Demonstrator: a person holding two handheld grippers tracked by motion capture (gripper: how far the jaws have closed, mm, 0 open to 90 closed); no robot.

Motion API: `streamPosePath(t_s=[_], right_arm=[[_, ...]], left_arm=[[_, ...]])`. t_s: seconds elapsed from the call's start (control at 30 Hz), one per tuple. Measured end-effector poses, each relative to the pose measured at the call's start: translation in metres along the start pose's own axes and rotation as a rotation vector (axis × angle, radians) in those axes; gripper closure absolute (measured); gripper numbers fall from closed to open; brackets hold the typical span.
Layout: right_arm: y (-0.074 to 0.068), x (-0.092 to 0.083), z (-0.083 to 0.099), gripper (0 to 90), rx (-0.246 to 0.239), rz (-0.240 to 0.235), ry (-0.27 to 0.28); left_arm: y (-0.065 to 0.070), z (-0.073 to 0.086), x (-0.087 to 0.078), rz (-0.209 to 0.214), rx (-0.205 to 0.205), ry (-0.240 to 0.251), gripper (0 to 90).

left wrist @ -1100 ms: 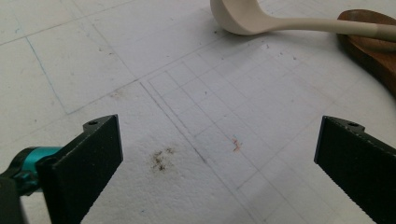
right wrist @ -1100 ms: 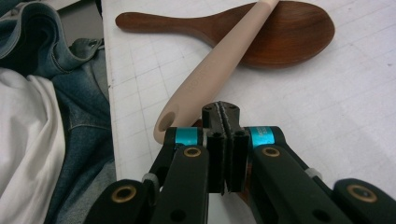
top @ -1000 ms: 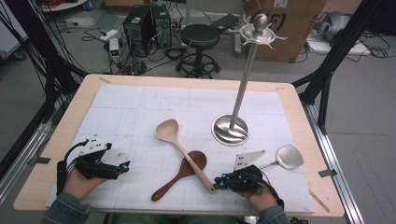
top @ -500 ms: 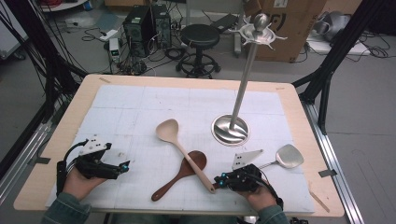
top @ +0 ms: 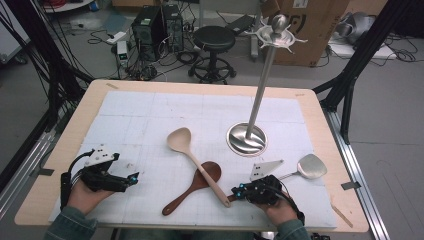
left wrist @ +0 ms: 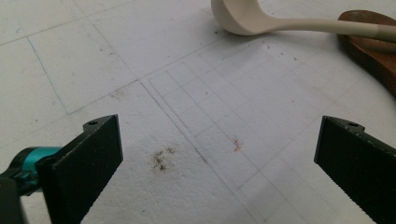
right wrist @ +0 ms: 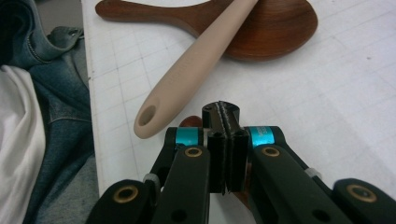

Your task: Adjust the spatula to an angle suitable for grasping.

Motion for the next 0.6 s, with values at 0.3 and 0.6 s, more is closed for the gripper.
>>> streamPosePath(t_s=[0.3,0.6], right_arm=[[0.006,-0.006,0.003,89.9,0.008,0.030,0.006],[0.015,-0.013,0.005,89.9,0.025,0.061,0.015]], left_arm=[[0.000,0.000,0.000,-0.002,0.000,0.002,1.6],[0.000,0.000,0.000,-0.001,0.000,0.002,1.6]])
Point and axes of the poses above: each handheld gripper's, and its own axes: x roughly forward along the jaws, z roughly out of its underside, y roughly to its right, the point moved 4 cm from there along x, roughly forward along the jaws, and after that the axes turned 7 degrees about -z, right-handed, at the moved point
